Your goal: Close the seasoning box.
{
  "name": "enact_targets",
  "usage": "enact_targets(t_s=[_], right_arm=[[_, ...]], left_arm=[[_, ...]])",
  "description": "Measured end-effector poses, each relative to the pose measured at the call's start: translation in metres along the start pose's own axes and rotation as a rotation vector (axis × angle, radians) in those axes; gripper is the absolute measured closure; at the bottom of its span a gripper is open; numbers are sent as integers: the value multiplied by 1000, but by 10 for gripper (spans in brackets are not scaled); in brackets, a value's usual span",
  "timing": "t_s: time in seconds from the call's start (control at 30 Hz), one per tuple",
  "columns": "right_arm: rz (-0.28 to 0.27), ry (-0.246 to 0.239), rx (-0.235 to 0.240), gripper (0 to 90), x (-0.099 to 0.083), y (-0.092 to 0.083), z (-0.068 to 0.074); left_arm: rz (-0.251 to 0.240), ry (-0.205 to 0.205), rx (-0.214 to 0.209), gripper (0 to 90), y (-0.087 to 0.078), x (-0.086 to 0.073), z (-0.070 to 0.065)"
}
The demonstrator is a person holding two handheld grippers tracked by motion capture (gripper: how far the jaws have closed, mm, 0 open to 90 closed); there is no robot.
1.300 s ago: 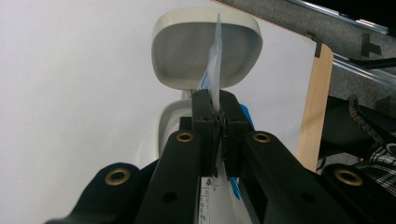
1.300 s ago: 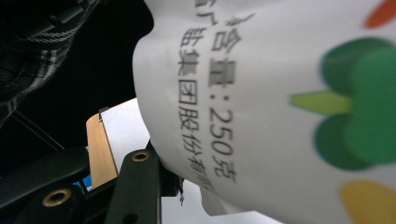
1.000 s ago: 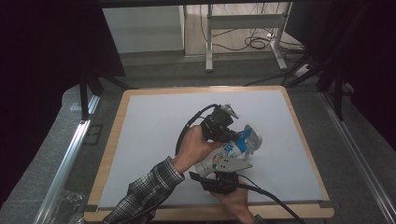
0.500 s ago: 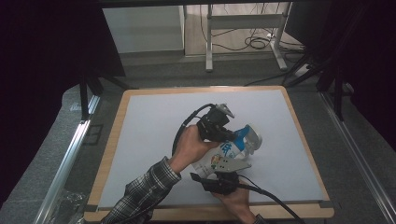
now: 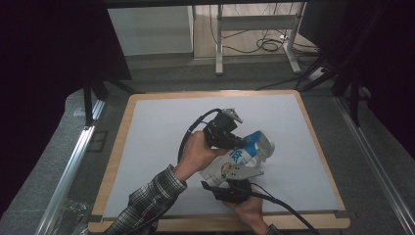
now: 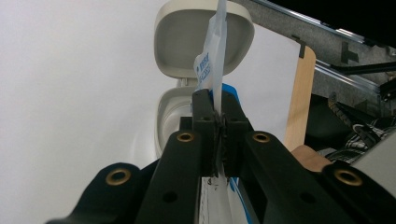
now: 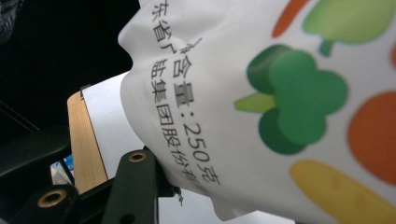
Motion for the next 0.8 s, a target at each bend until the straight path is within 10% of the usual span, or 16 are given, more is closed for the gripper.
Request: enact_targets(t_s=[0.8], right_arm=[[37, -54, -59, 555, -6, 3, -5]], left_arm=[[-21, -16, -19, 881, -17, -12, 3]])
Point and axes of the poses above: each handheld gripper's, and its own axes: y roughly forward along the jaws, x roughly out of its top, z roughly to its left, the point moved 5 cm from there along y, roughly forward along the jaws, and after that the axes turned 7 degrees about -x, right-handed, at the moved point
